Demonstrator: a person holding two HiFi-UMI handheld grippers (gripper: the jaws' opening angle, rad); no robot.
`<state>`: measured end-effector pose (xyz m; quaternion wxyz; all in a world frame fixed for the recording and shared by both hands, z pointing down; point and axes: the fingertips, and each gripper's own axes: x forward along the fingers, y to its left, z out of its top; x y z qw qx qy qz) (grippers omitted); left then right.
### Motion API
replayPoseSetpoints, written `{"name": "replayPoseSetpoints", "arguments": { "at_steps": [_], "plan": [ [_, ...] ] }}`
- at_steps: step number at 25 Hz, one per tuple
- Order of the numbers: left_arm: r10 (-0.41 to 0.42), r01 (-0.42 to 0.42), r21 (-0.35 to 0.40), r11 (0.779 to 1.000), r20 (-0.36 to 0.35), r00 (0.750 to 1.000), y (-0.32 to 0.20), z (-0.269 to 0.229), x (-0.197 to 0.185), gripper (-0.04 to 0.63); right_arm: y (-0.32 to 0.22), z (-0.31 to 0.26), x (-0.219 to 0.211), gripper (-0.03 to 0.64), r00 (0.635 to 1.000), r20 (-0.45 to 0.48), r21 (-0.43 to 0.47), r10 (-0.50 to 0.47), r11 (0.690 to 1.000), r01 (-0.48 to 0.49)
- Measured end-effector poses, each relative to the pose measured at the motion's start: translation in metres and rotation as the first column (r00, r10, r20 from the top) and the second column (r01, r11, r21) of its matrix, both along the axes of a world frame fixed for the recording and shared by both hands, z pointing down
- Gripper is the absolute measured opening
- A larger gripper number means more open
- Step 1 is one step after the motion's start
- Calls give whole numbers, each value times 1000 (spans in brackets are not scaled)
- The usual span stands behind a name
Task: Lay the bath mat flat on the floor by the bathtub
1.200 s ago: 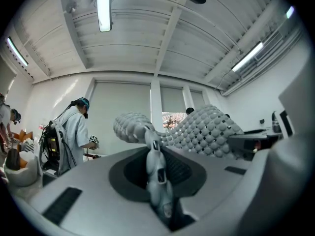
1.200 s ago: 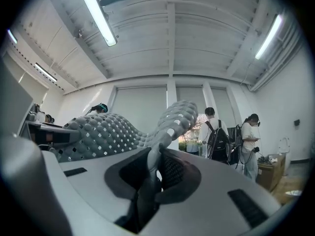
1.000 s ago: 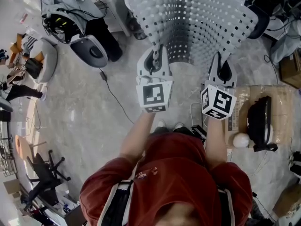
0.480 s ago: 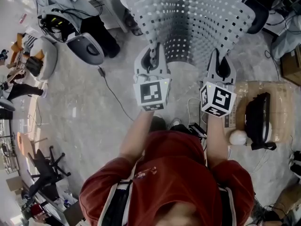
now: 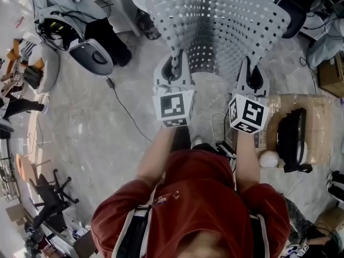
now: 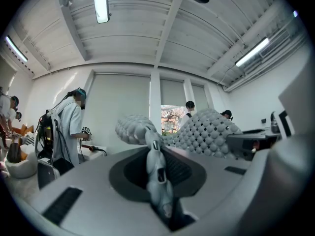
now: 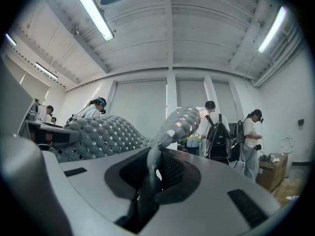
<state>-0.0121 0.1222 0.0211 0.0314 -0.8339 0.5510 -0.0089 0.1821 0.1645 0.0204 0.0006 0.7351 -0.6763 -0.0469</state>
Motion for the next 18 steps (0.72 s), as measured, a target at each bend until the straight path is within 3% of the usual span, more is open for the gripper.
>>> {"name": "replayPoseSetpoints", "arguments": {
  "at_steps": [10,18],
  "plan": [
    [-1,1,-27,1000,-15,1000,-67,9,-19,57,-69,4,-18,49,1000,-10,-17,5,1000,-6],
    [-21,19,-49,999,-32,999,-121,17,-56,57,-123,13,-50,49,1000,-13,-50,-6,999,6]
  ]
}}
